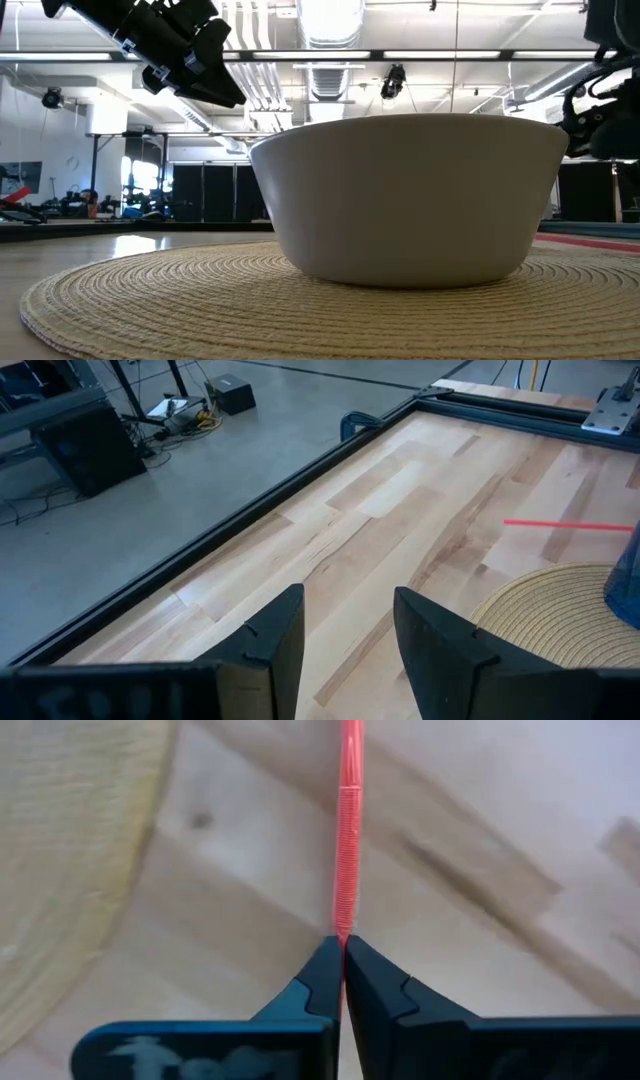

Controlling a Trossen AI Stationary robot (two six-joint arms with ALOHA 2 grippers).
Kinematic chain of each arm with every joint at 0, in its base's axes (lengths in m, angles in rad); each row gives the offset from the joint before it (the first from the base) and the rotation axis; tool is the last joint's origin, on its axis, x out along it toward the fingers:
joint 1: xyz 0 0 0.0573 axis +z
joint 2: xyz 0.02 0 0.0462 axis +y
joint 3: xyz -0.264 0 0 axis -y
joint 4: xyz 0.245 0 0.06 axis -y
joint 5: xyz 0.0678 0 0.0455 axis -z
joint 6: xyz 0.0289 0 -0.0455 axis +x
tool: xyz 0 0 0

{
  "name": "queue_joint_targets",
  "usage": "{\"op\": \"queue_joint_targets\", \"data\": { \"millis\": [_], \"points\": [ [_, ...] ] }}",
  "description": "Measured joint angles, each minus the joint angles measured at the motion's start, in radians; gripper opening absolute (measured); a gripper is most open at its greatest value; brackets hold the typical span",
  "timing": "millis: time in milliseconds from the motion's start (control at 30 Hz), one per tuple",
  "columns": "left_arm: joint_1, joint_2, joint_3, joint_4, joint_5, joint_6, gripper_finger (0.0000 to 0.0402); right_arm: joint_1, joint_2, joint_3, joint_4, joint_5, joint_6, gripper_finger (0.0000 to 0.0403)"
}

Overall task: Pick & Place Utensil
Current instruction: Put the pink straw into the blue cup on the brown mat

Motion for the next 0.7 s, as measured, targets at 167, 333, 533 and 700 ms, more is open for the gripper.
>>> {"op": "queue_joint_targets", "data": {
  "millis": [167, 333, 533, 700],
  "points": [
    [0.0, 0.0, 0.0, 0.0, 0.0, 0.0, 0.0149, 0.004, -0.024, -0.002, -0.077, 0.02, 0.021, 0.0008],
    [0.0, 0.0, 0.0, 0.0, 0.0, 0.0, 0.0149, 0.006, -0.073, -0.001, -0.146, 0.033, 0.042, 0.0008],
    [-0.001, 0.0, 0.0, 0.0, 0.0, 0.0, 0.0149, 0.006, -0.152, 0.0, -0.225, 0.068, 0.043, 0.0008],
    [-0.001, 0.0, 0.0, 0.0, 0.0, 0.0, 0.0149, 0.006, -0.245, 0.0, -0.279, 0.123, 0.043, 0.0008]
  ]
}}
